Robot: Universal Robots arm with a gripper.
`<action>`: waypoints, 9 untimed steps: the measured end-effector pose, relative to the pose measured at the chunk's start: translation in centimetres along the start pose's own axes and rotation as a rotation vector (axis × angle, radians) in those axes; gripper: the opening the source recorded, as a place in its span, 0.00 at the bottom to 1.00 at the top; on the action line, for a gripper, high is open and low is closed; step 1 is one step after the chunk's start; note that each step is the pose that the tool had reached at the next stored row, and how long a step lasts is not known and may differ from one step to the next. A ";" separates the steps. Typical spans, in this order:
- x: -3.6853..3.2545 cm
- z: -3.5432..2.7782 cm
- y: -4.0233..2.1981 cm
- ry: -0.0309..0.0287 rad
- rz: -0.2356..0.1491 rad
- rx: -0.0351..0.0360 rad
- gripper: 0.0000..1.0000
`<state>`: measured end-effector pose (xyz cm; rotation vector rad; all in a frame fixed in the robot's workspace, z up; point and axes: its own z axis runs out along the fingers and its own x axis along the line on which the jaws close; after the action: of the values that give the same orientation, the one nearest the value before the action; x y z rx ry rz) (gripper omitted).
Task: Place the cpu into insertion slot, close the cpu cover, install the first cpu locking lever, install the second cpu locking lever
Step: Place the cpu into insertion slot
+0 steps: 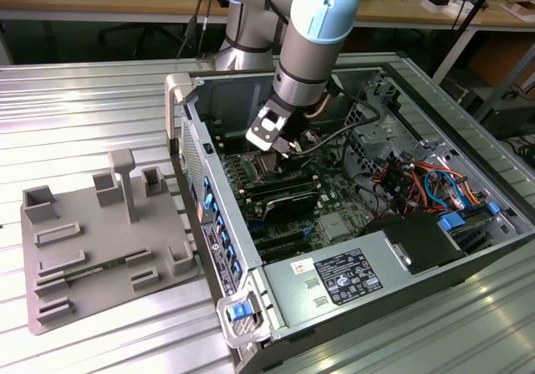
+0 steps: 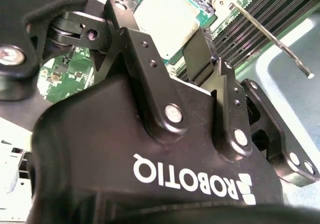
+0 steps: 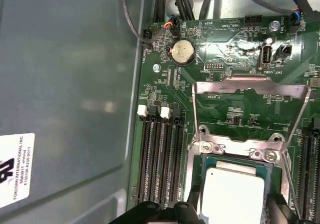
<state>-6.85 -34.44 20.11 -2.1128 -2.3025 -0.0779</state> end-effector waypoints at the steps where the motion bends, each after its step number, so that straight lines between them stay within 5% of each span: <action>1: -0.05 0.00 0.00 -0.0063 -0.009 0.0009 0.61; 9: -0.02 -0.72 0.09 -0.0043 -0.009 0.0009 0.61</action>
<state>-6.77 -34.49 20.83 -2.1041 -2.3144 -0.0725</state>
